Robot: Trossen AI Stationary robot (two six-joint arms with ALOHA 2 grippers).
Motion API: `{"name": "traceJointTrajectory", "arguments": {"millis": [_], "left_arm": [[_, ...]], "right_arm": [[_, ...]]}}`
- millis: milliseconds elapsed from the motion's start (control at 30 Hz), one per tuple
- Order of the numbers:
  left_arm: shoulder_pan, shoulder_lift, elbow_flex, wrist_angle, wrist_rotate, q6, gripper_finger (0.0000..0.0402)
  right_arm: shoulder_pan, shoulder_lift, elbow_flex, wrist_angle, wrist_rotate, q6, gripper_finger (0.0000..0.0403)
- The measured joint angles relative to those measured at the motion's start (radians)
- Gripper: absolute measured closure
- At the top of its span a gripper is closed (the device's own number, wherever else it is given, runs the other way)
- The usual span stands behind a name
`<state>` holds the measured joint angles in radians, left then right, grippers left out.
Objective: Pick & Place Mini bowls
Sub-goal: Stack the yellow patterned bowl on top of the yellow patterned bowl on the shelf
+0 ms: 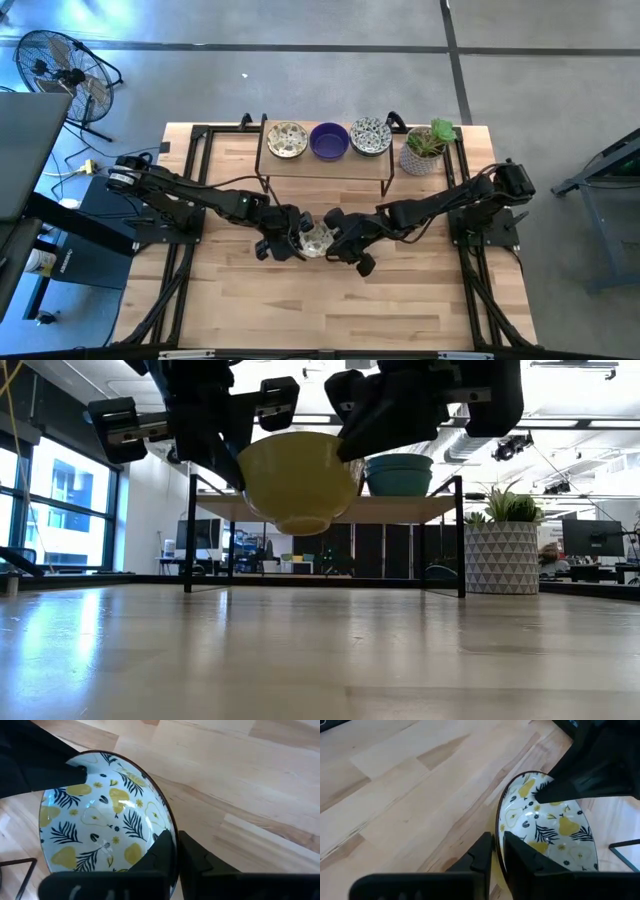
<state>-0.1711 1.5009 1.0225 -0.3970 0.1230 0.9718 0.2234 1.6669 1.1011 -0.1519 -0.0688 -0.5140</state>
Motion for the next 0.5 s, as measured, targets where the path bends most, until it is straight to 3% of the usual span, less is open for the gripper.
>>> {"name": "traceJointTrajectory", "arguments": {"millis": [367,500], "left_arm": [[0.0,-0.002,0.0,-0.016,-0.012,0.019,0.0398],[0.001,-0.005,0.0,-0.028,-0.029,0.019,0.0398]], "right_arm": [[0.002,0.0,-0.001,0.003,0.0,0.053,0.0331],[0.022,-0.017,-0.004,0.003,0.063,0.092,0.0304]]}}
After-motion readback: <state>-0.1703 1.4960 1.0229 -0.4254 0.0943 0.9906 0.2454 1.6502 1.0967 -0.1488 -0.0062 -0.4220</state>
